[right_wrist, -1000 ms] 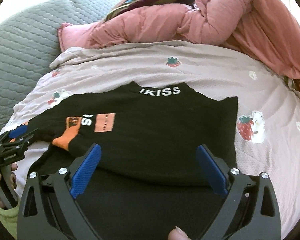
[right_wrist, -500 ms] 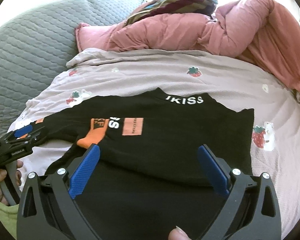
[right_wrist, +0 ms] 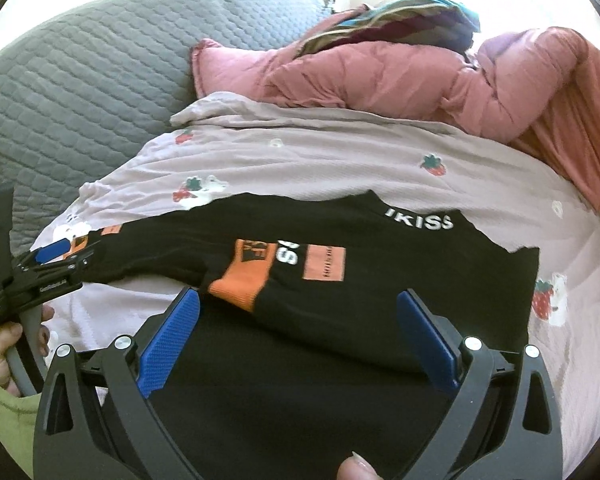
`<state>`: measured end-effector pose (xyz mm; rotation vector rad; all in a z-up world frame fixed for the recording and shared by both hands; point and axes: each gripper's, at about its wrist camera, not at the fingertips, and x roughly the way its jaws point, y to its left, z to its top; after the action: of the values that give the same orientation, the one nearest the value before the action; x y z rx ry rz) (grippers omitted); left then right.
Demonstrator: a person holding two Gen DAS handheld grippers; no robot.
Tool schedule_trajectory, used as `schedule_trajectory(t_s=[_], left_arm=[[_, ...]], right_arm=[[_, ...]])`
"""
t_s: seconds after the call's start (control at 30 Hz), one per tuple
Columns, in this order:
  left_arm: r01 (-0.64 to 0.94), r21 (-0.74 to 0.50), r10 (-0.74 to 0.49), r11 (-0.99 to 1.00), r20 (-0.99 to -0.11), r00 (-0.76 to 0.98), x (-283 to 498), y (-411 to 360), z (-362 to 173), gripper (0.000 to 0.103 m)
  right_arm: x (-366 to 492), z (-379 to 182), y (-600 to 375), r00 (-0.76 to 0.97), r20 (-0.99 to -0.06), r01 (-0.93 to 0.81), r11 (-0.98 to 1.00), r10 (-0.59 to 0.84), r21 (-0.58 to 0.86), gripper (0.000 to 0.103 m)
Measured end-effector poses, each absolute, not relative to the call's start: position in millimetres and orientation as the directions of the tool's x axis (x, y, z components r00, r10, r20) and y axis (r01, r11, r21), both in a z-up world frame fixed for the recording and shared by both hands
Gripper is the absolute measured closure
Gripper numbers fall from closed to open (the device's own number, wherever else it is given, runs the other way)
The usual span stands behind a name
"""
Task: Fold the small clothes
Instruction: 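Move the left gripper to the other sleeve's orange cuff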
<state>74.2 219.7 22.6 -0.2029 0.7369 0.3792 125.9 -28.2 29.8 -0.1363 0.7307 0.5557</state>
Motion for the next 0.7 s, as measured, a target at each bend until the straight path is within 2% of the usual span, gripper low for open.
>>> schedule_trajectory(t_s=[0.7], left_arm=[[-0.578, -0.126, 0.328, 0.806, -0.719, 0.613, 46.3, 289.0, 7.6, 0.01]], right_arm=[[112.2, 37.4, 52.5, 0.568, -0.652, -0.66, 0.751, 0.502, 0.004, 0.005]])
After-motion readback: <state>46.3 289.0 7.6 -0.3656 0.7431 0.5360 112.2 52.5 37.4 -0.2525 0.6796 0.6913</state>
